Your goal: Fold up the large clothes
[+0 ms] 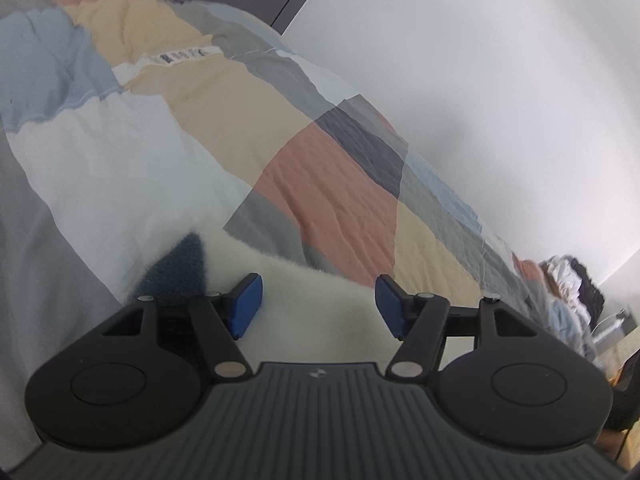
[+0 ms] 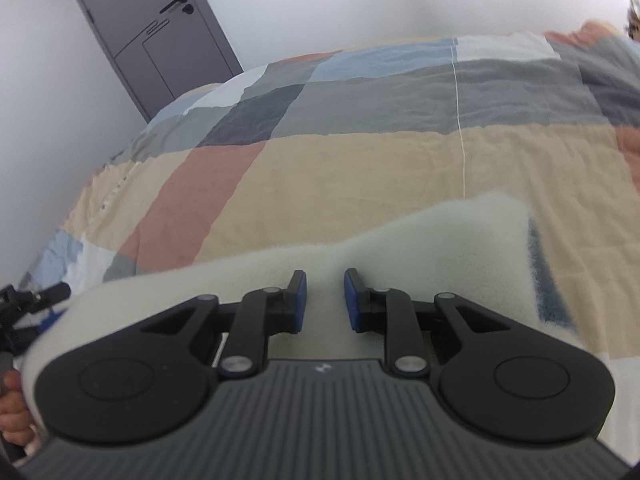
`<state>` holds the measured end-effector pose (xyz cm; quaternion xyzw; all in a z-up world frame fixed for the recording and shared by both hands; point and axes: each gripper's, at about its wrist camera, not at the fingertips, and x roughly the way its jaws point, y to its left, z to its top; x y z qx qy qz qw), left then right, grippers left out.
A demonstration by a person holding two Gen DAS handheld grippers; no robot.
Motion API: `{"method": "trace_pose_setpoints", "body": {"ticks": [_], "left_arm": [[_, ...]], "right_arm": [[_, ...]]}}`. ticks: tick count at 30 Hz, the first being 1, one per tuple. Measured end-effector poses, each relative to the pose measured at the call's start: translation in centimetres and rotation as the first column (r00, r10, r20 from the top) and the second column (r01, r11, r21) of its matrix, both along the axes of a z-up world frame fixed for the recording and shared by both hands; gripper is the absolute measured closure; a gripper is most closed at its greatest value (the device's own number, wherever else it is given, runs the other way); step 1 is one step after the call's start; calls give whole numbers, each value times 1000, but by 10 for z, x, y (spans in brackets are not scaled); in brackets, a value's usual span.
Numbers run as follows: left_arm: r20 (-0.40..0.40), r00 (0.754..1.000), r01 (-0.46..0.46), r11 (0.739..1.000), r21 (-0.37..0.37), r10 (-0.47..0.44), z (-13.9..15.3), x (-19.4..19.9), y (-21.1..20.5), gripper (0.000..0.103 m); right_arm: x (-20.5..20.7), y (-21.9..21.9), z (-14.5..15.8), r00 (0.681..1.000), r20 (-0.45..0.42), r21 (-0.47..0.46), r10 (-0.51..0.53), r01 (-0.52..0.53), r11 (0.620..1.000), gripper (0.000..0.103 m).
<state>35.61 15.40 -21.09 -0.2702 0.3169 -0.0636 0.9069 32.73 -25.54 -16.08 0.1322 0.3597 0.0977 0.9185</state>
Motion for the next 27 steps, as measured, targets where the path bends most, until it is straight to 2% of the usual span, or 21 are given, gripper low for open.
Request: {"method": "trace_pose_setpoints", "body": {"ticks": [4,12,15,19,24,27], "left_arm": [[41,999,21,990,140,-27,9,-10,-22,31],[96,990,64,947,316,-100,33,-49,-64,31],[113,985,85,932,352,-132,40,-66,-77,31],[132,973,129,924,360,-187,45,-90,-91,31],[123,966,157,897,414,-226,42,-105,-107,31],[100,967,170,888,426,-233,36,-101,-111,30]], "right_arm": [[-10,6,8,1000,19,-23,8,-7,1000,77],[-50,20,26,995,79,-14,61,-60,998,76],[-69,31,30,990,112,-48,89,-84,995,76],[-89,45,34,980,153,-118,128,-110,987,76],[-97,46,36,979,155,-89,129,-117,989,76],[-97,51,34,977,157,-119,144,-126,985,76]]}}
